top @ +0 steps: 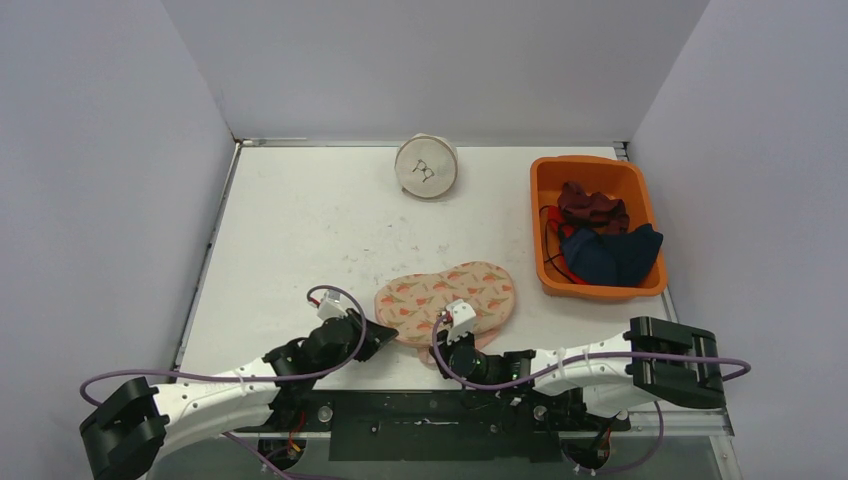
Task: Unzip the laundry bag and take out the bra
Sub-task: Unzip the laundry bag at the center of the board.
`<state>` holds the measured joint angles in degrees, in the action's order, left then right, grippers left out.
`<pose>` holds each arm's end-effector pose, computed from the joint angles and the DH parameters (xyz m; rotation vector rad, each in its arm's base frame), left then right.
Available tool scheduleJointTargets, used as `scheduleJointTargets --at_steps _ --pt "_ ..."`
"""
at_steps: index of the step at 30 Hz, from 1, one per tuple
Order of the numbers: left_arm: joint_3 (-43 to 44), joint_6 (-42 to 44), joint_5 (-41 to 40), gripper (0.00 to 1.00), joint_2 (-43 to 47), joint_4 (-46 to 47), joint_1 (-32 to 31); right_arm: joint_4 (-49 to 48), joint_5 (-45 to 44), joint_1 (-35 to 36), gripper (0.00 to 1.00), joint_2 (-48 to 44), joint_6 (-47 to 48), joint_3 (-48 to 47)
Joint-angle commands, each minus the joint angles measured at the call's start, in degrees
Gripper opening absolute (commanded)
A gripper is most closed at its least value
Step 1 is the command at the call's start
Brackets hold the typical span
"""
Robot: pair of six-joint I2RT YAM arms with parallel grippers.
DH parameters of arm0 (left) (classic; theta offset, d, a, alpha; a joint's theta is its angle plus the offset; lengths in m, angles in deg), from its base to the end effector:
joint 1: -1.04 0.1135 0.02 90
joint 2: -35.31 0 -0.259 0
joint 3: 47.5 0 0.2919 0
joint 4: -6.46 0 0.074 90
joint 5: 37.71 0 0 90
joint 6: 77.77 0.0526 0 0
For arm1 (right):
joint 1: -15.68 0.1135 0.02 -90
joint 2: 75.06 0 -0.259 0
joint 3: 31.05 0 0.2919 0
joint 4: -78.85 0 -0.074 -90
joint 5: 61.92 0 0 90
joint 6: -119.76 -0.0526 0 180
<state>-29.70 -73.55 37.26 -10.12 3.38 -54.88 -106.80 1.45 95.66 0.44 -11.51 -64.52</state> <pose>0.1257 -0.1614 0.0989 -0.7674 2.2007 -1.1489 0.0701 0.2612 0.0970 -0.4815 2.1657 0.7144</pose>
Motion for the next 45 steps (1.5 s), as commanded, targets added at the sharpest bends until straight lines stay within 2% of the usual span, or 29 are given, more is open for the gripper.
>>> scheduleJointTargets --at_steps 1,7,15,18,19,21,23,25,26,29,32,34,37,41,45 --pt "0.32 3.01 -2.71 0.0 1.21 -2.59 1.18 2.04 -3.19 0.48 0.05 -2.49 -2.03 1.93" --pt "2.02 7.22 1.31 0.0 -0.76 -2.2 5.99 -0.59 -2.1 1.02 0.05 -4.27 -1.56 4.11" --pt "6.72 15.3 10.01 0.0 -7.97 1.07 17.59 -4.35 -0.79 1.66 0.05 -1.8 -0.73 3.75" --pt "8.27 16.21 11.2 0.0 -9.28 0.45 18.47 -5.12 -0.7 1.71 0.05 -0.54 -0.6 3.06" --pt "8.11 16.13 11.61 0.09 -8.9 0.39 18.48 -5.23 -0.68 1.67 0.05 -0.34 -0.37 2.75" --pt "7.09 15.48 12.97 0.4 -6.71 -0.05 18.36 -5.25 -0.65 1.66 0.05 -0.18 0.14 2.27" --pt "5.46 14.45 14.27 0.62 -2.89 -1.76 18.05 -5.0 -0.55 1.66 0.05 -0.18 0.82 1.86" --pt "4.71 13.64 13.96 0.77 1.93 -5.54 16.74 -4.87 -0.4 1.62 0.05 -0.18 1.48 1.54" --pt "4.46 13.28 13.37 0.81 4.45 -7.82 15.75 -5.0 -0.3 1.59 0.05 -0.14 1.73 1.49" --pt "3.81 10.36 11.34 0.84 11.14 -13.98 11.5 -5.63 0.04 1.4 0.05 0.2 2.23 1.49" --pt "2.77 5.46 6.55 0.85 15.56 -13.89 4.96 -6.59 0.42 1.29 0.05 0.51 2.42 1.57" --pt "3.03 3.48 2.5 0.85 15.33 -12.3 -1.07 -7.17 0.76 1.31 0.05 0.82 2.65 1.44" --pt "4.84 3.12 -0.63 0.83 9.4 -7.46 -5.35 -7.67 1.36 1.31 0.05 1.46 3.16 1.17" --pt "7.2 3.61 2.02 0.82 -2.81 1.97 -6.04 -7.48 1.78 1.49 0.05 1.62 3.31 1.03" --pt "9.74 3.86 2.14 0.81 -11.65 6.41 -6.49 -7.02 2.04 1.66 0.05 0.89 3.62 1.17"
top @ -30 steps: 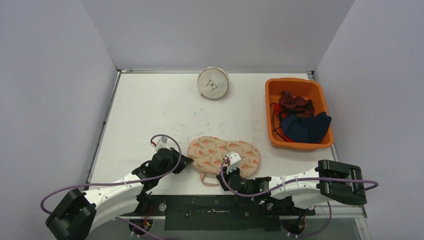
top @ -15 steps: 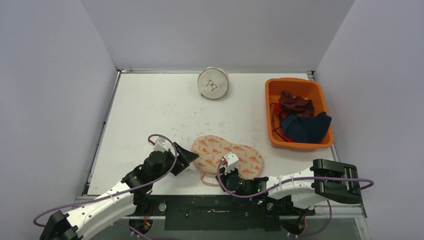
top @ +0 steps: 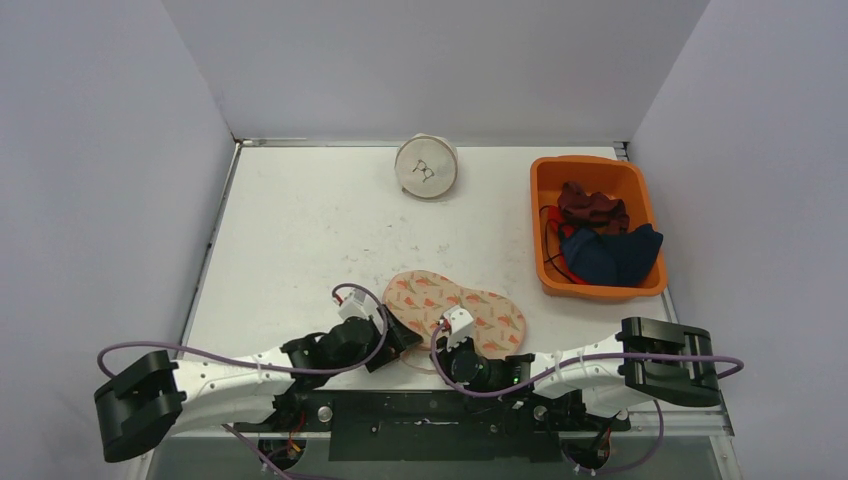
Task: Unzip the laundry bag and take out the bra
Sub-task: Unzip the laundry bag at the center of the board.
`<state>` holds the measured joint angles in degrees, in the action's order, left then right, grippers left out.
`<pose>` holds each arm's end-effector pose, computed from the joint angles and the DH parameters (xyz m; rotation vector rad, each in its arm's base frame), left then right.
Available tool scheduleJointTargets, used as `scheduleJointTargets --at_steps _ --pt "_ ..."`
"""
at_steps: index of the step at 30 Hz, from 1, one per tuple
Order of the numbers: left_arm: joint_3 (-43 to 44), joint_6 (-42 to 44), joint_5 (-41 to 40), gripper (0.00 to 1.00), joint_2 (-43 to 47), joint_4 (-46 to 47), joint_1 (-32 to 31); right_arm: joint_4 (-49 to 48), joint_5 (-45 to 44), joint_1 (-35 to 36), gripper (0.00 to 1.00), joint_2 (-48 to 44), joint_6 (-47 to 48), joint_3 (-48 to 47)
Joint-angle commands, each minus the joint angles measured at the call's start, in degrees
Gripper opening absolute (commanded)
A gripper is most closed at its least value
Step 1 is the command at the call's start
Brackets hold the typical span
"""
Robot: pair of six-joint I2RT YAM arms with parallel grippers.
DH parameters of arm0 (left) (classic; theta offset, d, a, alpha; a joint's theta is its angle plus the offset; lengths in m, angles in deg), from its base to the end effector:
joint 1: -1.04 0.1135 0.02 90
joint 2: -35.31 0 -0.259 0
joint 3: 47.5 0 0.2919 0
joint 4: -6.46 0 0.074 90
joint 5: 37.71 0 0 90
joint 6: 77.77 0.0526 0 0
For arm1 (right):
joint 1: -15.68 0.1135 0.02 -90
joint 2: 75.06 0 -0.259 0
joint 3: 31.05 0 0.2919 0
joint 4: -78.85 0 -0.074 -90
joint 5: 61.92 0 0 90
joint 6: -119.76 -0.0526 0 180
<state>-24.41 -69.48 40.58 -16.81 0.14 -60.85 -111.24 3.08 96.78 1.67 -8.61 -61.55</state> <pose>0.1124 -0.1878 0.1037 -0.5457 2.3746 -1.1163 0.0623 0.2542 0.0830 -0.5741 2.1515 0.7236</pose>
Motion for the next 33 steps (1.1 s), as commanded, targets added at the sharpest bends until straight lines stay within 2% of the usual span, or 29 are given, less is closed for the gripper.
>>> scheduleJointTargets --at_steps 1,4,6,12,16,17,20,33 --pt "4.64 -0.27 -1.79 0.81 -6.1 10.3 -0.63 -2.49 0.41 0.63 0.05 -0.57 0.79 -1.76" --pt "4.69 -0.41 -4.31 0.78 -7.65 11.93 -0.59 -2.39 0.64 0.72 0.05 -0.94 1.01 -1.59" --pt "4.81 0.0 -5.58 0.71 -8.28 12.08 -0.16 -2.38 0.81 0.81 0.05 -0.92 1.1 -1.47" --pt "4.91 0.79 -5.16 0.38 -11.45 12.93 1.79 -2.99 1.41 0.89 0.05 -0.79 1.36 -1.38" --pt "4.38 0.82 -5.38 0.05 -12.19 13.01 2.39 -2.95 1.53 1.0 0.05 -0.92 1.62 -1.51" --pt "4.08 0.77 -5.61 0.0 -11.92 12.77 2.49 -2.61 1.54 0.99 0.05 -1.08 1.7 -1.66" --pt "3.75 0.44 -7.41 0.0 -10.02 10.02 2.73 -1.41 1.4 1.16 0.05 -2.01 1.8 -2.03" --pt "-1.45 -6.52 -18.11 0.0 7.98 -6.85 2.66 4.44 -0.51 1.56 0.05 -7.03 0.02 -1.26"
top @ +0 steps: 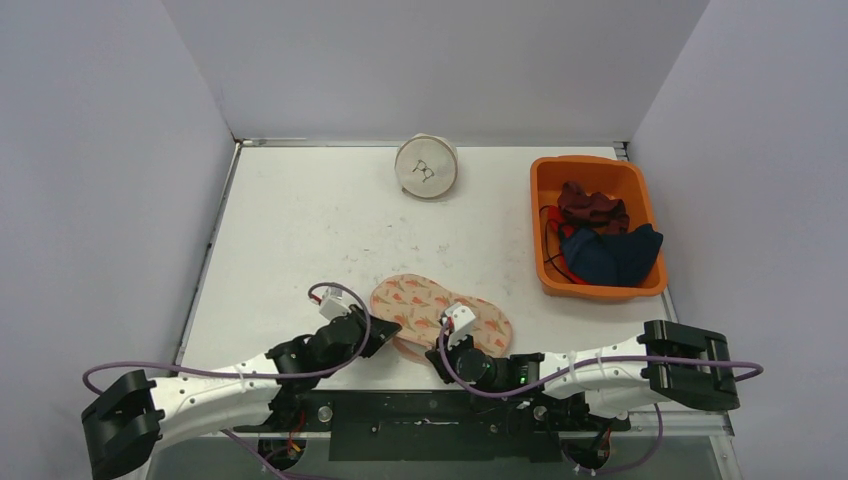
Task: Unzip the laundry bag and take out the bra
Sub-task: Unzip the laundry bag at the center of the board.
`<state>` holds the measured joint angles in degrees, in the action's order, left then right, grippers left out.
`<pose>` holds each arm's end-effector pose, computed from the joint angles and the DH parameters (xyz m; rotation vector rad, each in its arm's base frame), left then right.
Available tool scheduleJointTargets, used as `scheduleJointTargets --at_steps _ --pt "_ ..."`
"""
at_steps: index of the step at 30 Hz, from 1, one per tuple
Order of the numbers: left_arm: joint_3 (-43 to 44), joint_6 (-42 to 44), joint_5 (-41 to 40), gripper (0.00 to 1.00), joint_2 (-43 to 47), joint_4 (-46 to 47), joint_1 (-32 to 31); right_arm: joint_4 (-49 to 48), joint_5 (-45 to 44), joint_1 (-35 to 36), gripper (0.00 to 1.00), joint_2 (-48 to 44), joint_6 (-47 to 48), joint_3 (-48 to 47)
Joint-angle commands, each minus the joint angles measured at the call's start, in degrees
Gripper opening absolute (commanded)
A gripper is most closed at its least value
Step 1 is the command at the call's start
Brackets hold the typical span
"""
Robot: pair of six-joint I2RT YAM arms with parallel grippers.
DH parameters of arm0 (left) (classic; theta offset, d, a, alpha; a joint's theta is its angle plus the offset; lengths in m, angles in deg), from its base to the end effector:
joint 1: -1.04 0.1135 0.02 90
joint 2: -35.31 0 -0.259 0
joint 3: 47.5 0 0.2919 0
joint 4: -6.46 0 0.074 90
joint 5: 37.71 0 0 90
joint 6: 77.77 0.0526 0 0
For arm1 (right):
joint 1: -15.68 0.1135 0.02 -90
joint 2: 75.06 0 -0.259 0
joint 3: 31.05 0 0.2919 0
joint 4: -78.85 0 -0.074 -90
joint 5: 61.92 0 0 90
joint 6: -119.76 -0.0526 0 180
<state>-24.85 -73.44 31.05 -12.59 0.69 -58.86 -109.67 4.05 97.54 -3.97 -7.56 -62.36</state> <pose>0.1247 -0.1771 0.1178 -0.7425 2.1640 -1.1027 0.0587 0.2590 0.1084 -0.5784 2.0941 0.8146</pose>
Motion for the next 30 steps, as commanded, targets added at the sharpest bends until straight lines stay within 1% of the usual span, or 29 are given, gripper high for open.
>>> scheduleJointTargets --at_steps 1,10,12,15,19,26,29,30 --pt "-1.21 -2.96 -8.98 0.0 4.8 -8.77 0.74 3.07 -1.66 0.76 0.05 -1.19 -1.2 -0.49" --pt "-3.38 -6.63 -12.7 0.0 12.9 -17.9 0.76 5.04 -4.02 0.76 0.05 -0.99 -3.07 -0.6" --pt "-3.77 -6.51 -13.23 0.0 14.74 -18.69 0.81 5.24 -4.22 0.68 0.05 -1.12 -3.15 -0.53" --pt "-3.52 -4.06 -13.1 0.0 15.35 -18.92 1.28 5.57 -5.19 0.67 0.05 -1.38 -3.51 -0.31" --pt "-1.78 0.17 -10.2 0.0 13.08 -18.12 3.57 5.61 -6.4 0.66 0.05 -1.27 -4.19 0.35" --pt "1.92 9.85 0.31 0.0 8.47 -14.15 13.42 4.67 -6.62 0.75 0.05 -1.33 -4.25 1.16" --pt "3.27 11.9 1.52 0.0 8.44 -15.32 14.87 4.17 -6.67 0.75 0.05 -2.27 -4.14 1.59" --pt "3.63 12.19 1.73 0.1 8.82 -15.92 14.9 4.13 -6.65 0.75 0.05 -2.39 -4.04 1.56"
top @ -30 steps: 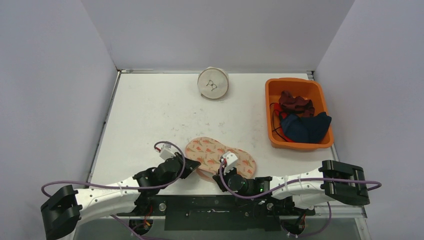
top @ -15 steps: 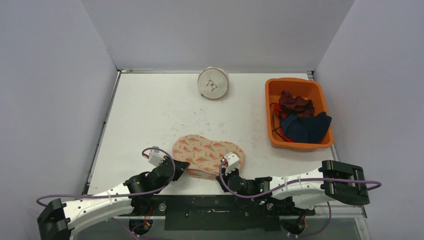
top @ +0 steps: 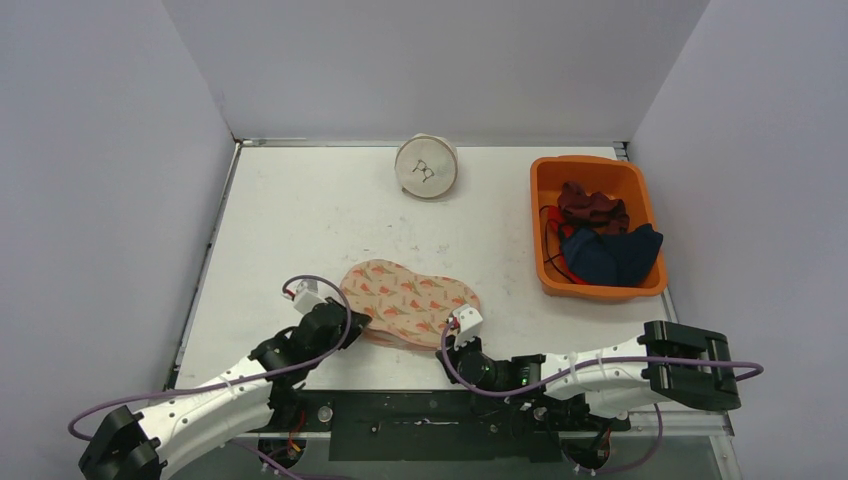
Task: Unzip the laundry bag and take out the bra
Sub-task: Unzip the laundry bag at the center of the board.
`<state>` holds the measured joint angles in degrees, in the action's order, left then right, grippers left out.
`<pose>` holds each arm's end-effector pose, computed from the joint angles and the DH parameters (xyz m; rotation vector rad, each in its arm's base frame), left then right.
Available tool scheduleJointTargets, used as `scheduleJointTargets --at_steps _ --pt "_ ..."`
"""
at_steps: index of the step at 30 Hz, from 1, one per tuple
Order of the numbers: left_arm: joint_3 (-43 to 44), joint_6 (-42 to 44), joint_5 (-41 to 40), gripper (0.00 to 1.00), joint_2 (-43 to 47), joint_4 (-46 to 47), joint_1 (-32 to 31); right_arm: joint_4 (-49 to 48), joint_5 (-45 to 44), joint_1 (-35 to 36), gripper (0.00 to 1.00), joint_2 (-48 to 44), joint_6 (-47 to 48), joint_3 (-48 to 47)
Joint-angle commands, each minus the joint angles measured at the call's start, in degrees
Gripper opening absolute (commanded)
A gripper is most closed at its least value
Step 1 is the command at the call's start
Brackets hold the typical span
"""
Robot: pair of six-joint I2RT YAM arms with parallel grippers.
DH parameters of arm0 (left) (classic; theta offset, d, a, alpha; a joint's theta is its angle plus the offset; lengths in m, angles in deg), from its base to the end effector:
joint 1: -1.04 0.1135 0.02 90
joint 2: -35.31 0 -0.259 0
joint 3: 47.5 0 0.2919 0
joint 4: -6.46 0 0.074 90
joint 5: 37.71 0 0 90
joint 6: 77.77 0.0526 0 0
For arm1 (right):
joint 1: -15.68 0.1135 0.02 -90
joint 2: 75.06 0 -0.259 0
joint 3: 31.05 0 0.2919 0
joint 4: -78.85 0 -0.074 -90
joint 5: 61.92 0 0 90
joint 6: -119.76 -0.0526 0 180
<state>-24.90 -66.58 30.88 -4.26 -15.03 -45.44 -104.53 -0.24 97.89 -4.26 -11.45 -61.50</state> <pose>0.1488 -0.1288 0.1168 -0.8411 2.1485 -0.7857 0.0591 0.2477 0.0968 -0.5104 2.1547 0.7025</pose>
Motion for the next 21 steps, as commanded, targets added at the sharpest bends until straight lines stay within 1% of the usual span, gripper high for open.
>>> scheduleJointTargets --at_steps 1,2,3,4,6,8,10,12,14,16,18,20,21 --pt "3.84 5.66 2.46 0.17 0.97 -0.62 1.48 -1.01 -2.31 0.4 0.05 -2.15 0.02 0.64" --pt "3.94 5.94 3.21 0.29 1.57 -0.88 1.48 -1.12 -2.17 0.4 0.05 -2.24 0.18 0.58" --pt "3.98 6.27 4.25 0.45 2.29 -1.22 1.48 -1.37 -1.99 0.47 0.05 -2.21 0.32 0.5" --pt "4.13 6.62 5.0 0.55 3.01 -1.65 1.48 -1.51 -1.88 0.41 0.05 -2.17 0.47 0.36" --pt "4.78 7.27 7.18 0.7 4.49 -4.08 1.27 -1.99 -1.5 0.4 0.05 -1.94 0.83 0.19" --pt "5.85 7.37 8.46 0.79 5.92 -8.3 0.8 -2.47 -1.27 0.4 0.05 -1.75 1.15 -0.08" --pt "7.23 6.85 8.66 0.82 7.68 -13.63 -0.4 -3.03 -0.86 0.41 0.05 -1.69 1.34 -0.21" --pt "7.55 5.54 8.46 0.83 9.77 -16.7 -2.15 -3.48 -0.62 0.38 0.05 -1.4 1.75 -0.44" --pt "7.01 2.87 8.0 0.83 11.64 -17.26 -5.16 -4.05 -0.16 0.32 0.05 -1.06 2.28 -0.86" --pt "6.16 -0.26 6.34 0.83 12.41 -15.35 -9.76 -4.98 0.73 0.31 0.05 -0.38 2.89 -1.28" --pt "5.99 -2.92 3.25 0.83 11.1 -11.91 -15.14 -5.89 1.88 0.31 0.05 0.5 3.55 -1.79" --pt "6.97 -4.09 0.64 0.83 6.85 -8.51 -19.4 -6.9 3.04 0.4 0.05 1.63 4.14 -2.32" --pt "7.47 -4.52 -0.17 0.83 4.64 -6.56 -20.25 -7.45 3.8 0.4 0.05 2.3 4.42 -2.59"
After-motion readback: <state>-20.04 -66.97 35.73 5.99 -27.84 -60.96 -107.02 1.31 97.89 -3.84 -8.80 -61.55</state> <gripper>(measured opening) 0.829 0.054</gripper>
